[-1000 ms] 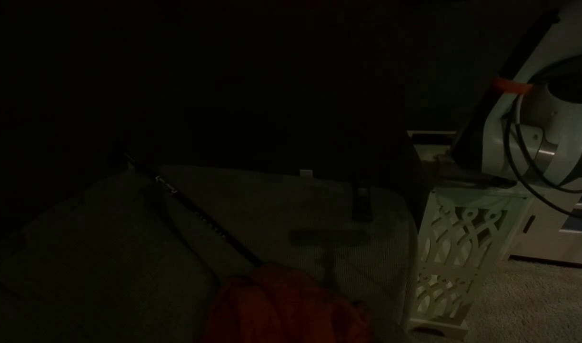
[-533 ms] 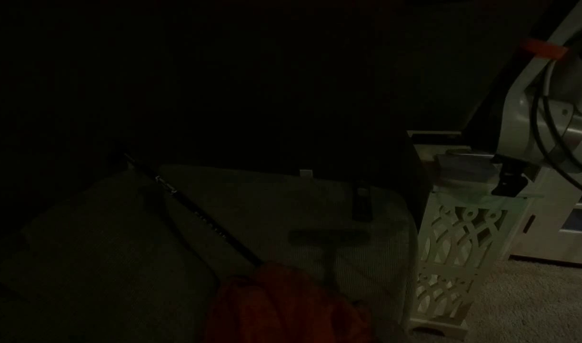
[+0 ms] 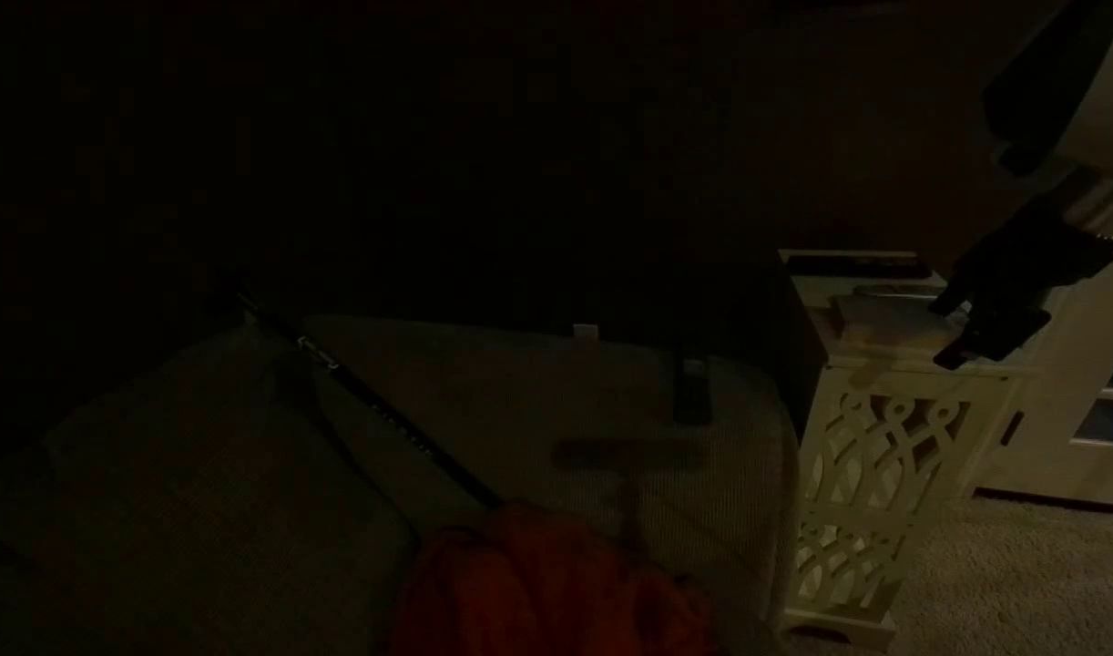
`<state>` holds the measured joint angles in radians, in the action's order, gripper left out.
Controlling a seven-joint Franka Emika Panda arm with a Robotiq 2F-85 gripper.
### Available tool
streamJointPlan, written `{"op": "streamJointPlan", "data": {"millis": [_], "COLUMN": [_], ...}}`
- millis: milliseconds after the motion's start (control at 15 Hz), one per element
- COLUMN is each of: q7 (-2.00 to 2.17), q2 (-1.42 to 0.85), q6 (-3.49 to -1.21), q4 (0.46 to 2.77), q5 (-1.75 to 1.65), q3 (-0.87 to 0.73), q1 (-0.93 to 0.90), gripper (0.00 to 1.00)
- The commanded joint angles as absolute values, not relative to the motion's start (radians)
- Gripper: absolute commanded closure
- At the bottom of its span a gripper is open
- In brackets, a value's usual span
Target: Pick up the book from the chair and place it on the white shelf.
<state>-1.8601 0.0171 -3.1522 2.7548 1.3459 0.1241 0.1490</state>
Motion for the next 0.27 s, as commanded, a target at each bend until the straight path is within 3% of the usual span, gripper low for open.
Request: {"op": "streamJointPlan", "data": {"millis": [0, 200], "q7": [-1.907, -1.89], "q2": [0.173, 0.152], "q6": [-2.953, -2.953], "q4": [2.762, 2.743], "q5": [1.35, 1.341], "q3": [0.122, 0.124], "q1": [0.156, 0.151], "gripper": [0.0, 0.0]}}
